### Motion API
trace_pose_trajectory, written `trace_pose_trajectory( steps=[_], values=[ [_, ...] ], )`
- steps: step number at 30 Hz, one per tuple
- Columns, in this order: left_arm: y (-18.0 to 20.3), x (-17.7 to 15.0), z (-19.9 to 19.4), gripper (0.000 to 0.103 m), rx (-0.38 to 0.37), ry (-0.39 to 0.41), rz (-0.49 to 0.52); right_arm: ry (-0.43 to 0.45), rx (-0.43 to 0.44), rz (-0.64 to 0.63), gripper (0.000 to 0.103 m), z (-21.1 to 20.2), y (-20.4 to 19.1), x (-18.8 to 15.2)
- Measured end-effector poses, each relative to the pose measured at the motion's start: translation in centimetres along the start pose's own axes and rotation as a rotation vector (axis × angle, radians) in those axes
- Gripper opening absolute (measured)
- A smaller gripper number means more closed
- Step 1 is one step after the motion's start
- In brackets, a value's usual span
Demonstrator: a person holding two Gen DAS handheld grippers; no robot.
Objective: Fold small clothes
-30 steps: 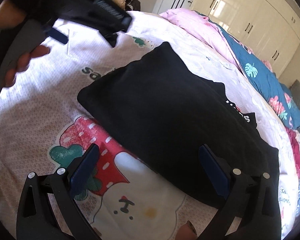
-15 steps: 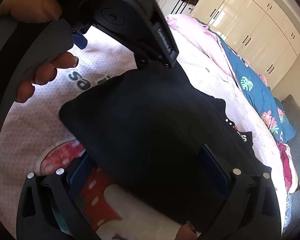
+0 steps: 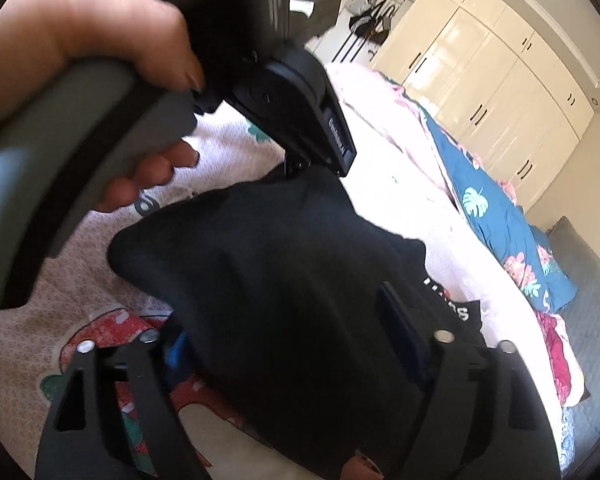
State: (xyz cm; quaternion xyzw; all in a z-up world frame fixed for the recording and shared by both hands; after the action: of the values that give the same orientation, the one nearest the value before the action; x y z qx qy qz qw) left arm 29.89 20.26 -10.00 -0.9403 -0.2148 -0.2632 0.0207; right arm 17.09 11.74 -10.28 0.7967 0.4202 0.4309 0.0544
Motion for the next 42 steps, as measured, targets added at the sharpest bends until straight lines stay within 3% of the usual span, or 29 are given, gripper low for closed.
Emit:
trace_pose_trajectory(
  steps=[2,4,7,10,17,22,24,26,29,35,42],
  values=[
    [0.1,0.1,0.2,0.094,0.002,-0.004,0.011,0.020,0.019,0.009,0.052,-0.5,0.3,0.1],
    [0.4,0.1,0.5,0.094,-0.009,-0.016,0.014,0.043,0.053,0.023,0.023,-1.1,0.5,0.2],
    [0.8,-0.1,1.0,0.094,-0.049,-0.048,-0.001,0.064,0.061,0.039,0.016,-1.8,0.8,0.5],
    [1.2,-0.1,0.9,0.094,-0.073,-0.061,-0.012,0.076,0.068,0.057,0.014,-2.2,1.6,0.5],
    [3.0,-0.2,-0.3,0.094,-0.247,-0.081,-0.087,0.096,0.065,0.085,0.012,-2.8,2.3,0.3],
    [5.0,-1.2,0.0,0.093,-0.266,-0.118,-0.039,0.120,0.056,0.118,0.012,-3.6,2.9,0.3],
    [5.6,-1.2,-0.5,0.085,-0.301,-0.102,-0.044,0.130,0.050,0.139,0.011,-4.2,3.3,0.2],
    [6.2,-0.8,-1.5,0.056,-0.332,-0.071,-0.044,0.144,0.037,0.162,0.011,-4.9,3.6,0.1],
    [7.7,-0.4,-3.5,0.038,-0.354,-0.016,-0.015,0.163,0.014,0.210,0.010,-5.9,5.2,-0.3],
    [11.4,-0.1,-7.3,0.022,-0.389,0.079,0.043,0.197,-0.040,0.298,0.008,-7.9,8.7,-1.7],
    [16.4,-0.4,-9.4,0.019,-0.438,0.119,0.074,0.223,-0.127,0.355,0.008,-9.8,12.1,-4.4]
  ],
)
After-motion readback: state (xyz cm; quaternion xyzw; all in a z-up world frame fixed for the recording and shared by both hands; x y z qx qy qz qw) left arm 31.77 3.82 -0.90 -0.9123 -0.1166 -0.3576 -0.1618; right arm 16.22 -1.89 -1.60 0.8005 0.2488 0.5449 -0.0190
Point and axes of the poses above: each gripper's, at about its wrist camera, not at the fingertips, and z roughly the way its jaws point, y to its right, x to its top, the point moved 6 cm from there along z, roughly the way its jaws point, and after that the axes turned 6 degrees about x, right-handed, at the moved point
